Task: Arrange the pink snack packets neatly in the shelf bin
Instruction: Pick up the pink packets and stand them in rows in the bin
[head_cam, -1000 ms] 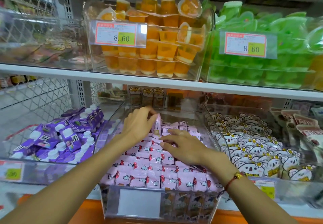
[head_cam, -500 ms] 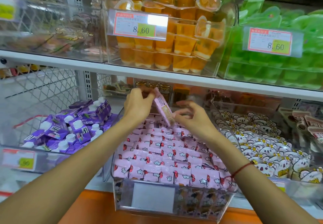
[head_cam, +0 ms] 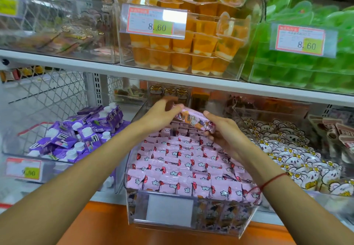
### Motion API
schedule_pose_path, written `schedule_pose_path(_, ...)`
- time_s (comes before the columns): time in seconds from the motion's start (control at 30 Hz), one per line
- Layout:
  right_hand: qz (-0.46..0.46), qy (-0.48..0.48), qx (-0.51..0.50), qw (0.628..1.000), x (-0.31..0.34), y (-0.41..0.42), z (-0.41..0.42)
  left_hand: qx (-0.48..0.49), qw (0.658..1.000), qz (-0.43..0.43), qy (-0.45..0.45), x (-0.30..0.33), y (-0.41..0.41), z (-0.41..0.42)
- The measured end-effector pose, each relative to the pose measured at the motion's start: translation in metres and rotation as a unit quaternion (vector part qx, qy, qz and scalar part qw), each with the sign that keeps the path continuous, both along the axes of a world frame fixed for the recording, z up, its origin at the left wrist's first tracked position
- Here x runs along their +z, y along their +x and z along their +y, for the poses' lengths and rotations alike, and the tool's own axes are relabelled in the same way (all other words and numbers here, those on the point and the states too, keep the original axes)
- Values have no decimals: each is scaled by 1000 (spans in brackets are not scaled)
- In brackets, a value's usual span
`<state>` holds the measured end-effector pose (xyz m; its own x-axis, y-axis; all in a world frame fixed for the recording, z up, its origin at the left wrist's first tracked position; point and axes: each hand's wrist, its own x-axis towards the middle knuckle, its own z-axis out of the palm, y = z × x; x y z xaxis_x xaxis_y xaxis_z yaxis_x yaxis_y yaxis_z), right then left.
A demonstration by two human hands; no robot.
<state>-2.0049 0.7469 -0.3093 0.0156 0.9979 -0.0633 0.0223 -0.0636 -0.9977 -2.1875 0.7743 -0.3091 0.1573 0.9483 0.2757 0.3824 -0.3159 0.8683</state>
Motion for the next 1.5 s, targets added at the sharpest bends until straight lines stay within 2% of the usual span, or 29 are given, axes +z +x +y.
schedule_pose_path(0.13, 63, -48, 9, 997, 0, 5, -2, -40, 999, -22, -23, 4, 0, -1)
schedule_pose_path(0.3, 179, -12, 72, 981, 4, 5, -3, 1, 998, -50, -47, -4, 7, -3)
schedule_pose_path(0.4, 166, 16, 20, 986, 6, -1, -1, 23, 1000, 13, -9, -6, 12, -2)
schedule_pose_path(0.53, 200, -2, -119, 973, 0, 4, 4, 48, 975, 205, 69, -7, 8, 3)
schedule_pose_path(0.6, 167, 4, -167, 972, -4, 5, 7, -8, 953, 295, 63, -14, 5, 4)
schedule_pose_path(0.7, 86, 20, -193, 977, -11, 5, 13, -74, 894, 441, 33, -24, 4, 6)
schedule_pose_path(0.8, 8, 37, -198, 979, -10, 4, 15, -62, 836, 544, 31, -24, 4, 11)
schedule_pose_path(0.87, -62, 70, -191, 977, -8, 2, 14, -36, 821, 569, 42, -22, 2, 13)
schedule_pose_path(0.93, -144, 122, -175, 966, -10, -1, 14, -27, 820, 570, 40, -21, -3, 15)
schedule_pose_path(1.0, -240, 193, -149, 940, -12, -5, 12, -29, 832, 554, 32, -21, -6, 15)
schedule_pose_path(1.07, -324, 258, -104, 904, -14, -8, 11, -33, 855, 516, 29, -21, -8, 17)
schedule_pose_path(1.13, -399, 284, -74, 869, -16, -12, 14, -32, 880, 472, 35, -20, -10, 18)
schedule_pose_path(1.2, -448, 283, -73, 845, -15, -17, 20, -15, 902, 429, 46, -19, -9, 18)
schedule_pose_path(1.3, -474, 275, -62, 834, -8, -24, 30, 0, 922, 381, 65, -19, -6, 17)
schedule_pose_path(1.43, -581, 222, 40, 782, -3, -33, 41, 16, 921, 379, 88, -19, -4, 19)
schedule_pose_path(1.5, -593, 178, 90, 780, -6, -33, 42, 3, 924, 375, 76, -19, -6, 19)
